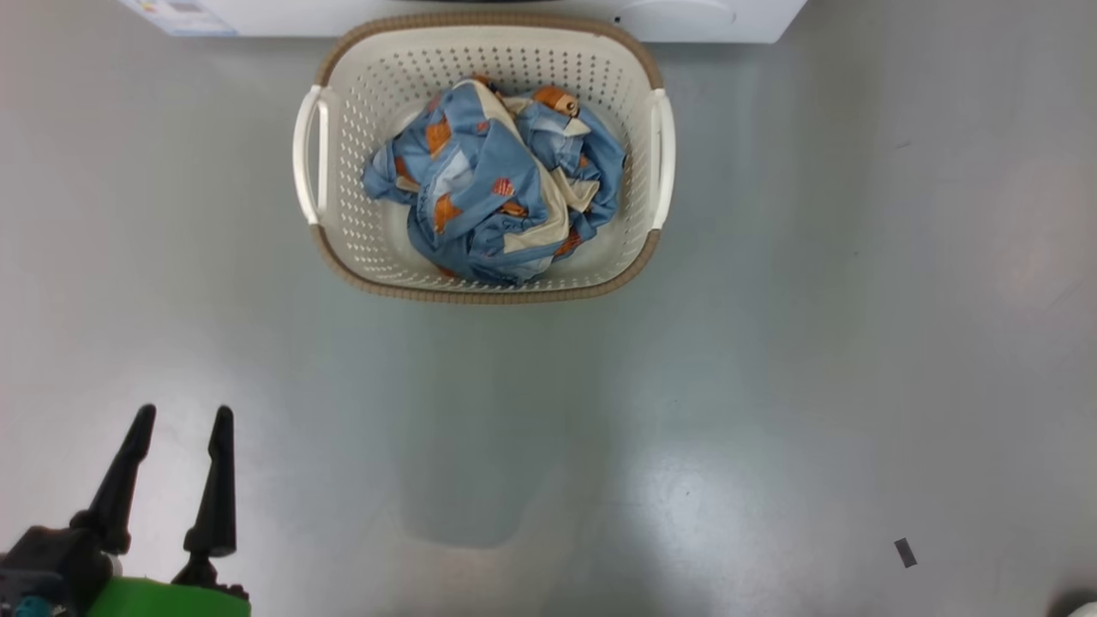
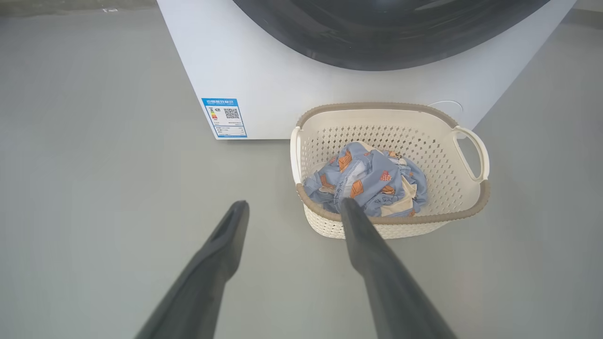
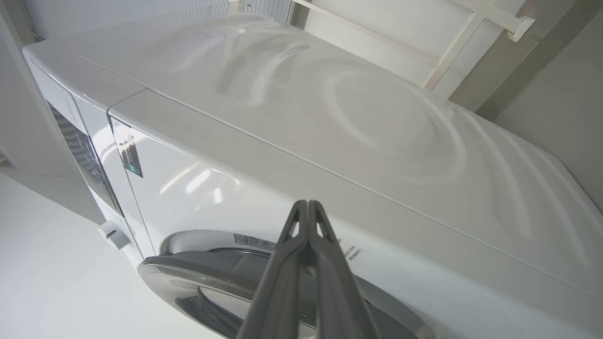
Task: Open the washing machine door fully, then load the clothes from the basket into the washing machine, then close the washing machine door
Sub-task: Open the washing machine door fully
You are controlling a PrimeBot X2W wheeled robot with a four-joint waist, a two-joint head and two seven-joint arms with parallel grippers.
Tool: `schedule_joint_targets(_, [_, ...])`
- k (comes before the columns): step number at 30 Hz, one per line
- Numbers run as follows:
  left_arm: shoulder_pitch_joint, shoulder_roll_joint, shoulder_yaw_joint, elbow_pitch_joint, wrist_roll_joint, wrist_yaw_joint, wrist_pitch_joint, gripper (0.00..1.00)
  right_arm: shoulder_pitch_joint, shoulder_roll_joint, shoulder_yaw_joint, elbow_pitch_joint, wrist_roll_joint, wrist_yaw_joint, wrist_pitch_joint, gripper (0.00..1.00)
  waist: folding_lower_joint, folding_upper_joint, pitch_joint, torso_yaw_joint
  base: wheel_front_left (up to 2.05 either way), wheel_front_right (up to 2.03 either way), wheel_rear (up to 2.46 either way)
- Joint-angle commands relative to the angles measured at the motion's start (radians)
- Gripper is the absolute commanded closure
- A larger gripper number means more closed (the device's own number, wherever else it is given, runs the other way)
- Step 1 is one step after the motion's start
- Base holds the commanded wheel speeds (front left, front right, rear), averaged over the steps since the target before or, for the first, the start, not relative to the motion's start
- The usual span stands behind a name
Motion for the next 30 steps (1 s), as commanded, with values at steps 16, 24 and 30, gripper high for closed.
schedule_joint_targets(16, [-0.026,0.001,0.064,-0.018,-0.009,-0.002,-0.006,0.0,-0.159,-0.017,0.143,0.011,-0.029,0.002,0.079,1.0,0.0,0.0,0.086,0.061,0.0,0.0,0.0])
schedule_joint_targets(24, [-0.032,-0.017,0.072,-0.019,-0.009,-0.002,-0.006,0.0,-0.213,-0.008,0.197,0.03,-0.031,0.002,0.101,1.0,0.0,0.0,0.116,0.071,0.0,0.0,0.0])
schedule_joint_targets(30, [-0.039,-0.023,0.068,-0.016,-0.01,-0.002,-0.006,0.0,-0.247,-0.007,0.227,0.031,-0.035,0.002,0.108,1.0,0.0,0.0,0.122,0.076,0.0,0.0,0.0])
